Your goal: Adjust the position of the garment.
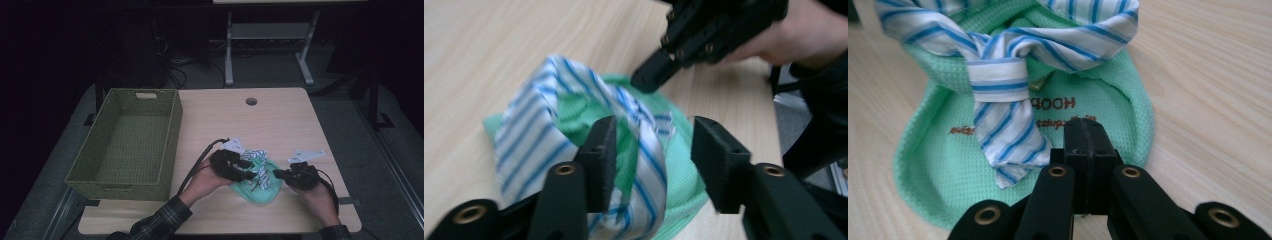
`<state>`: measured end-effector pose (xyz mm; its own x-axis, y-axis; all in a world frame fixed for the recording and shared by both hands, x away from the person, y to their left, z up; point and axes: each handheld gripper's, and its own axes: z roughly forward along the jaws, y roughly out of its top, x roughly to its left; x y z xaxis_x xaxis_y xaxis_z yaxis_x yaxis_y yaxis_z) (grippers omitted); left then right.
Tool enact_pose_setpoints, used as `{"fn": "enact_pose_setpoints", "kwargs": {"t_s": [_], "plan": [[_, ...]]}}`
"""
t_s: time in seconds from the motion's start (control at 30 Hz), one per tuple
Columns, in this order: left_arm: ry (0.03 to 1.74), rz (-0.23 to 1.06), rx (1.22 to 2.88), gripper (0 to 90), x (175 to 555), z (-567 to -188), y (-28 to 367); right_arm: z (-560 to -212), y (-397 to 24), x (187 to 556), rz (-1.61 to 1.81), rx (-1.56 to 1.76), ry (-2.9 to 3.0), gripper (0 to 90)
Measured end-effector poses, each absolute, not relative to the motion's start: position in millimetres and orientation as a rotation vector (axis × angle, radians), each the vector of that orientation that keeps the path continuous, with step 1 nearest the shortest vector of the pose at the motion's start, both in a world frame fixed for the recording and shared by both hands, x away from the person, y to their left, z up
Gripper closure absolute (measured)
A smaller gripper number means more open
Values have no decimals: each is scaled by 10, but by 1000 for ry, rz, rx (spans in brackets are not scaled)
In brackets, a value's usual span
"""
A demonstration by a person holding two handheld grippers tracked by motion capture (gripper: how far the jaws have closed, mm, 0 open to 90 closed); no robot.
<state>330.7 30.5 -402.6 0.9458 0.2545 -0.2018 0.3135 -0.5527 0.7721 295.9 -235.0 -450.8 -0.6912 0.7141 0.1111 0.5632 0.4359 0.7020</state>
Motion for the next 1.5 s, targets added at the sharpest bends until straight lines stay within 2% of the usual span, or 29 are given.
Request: {"fn": "enact_pose_setpoints", "kwargs": {"t_s": [0.27,0.53,0.7,0.8,0.9,1.0,1.27,1.5], "plan": [[471,6,2142,496,3497,-3816,499,-4452,-2382,2814,1154,1099,2481,899],[544,-27,2187,440,3681,-4030,420,-4443,-2265,2758,1175,1048,2524,899],[549,-36,2218,447,3711,-4160,275,-4462,-2156,2788,1167,1022,2555,900],[560,-31,2245,524,3724,-4217,228,-4464,-2125,2801,1166,1020,2561,900],[551,-40,2264,675,3744,-4256,224,-4467,-2105,2818,1168,1015,2563,899],[549,-44,2252,871,3734,-4259,229,-4484,-2060,2866,1164,1006,2568,899],[476,-10,2197,881,3620,-3972,304,-4421,-1957,2962,1224,960,2547,900],[446,-7,2180,880,3537,-3930,260,-4419,-1867,3069,1262,949,2537,900]]}}
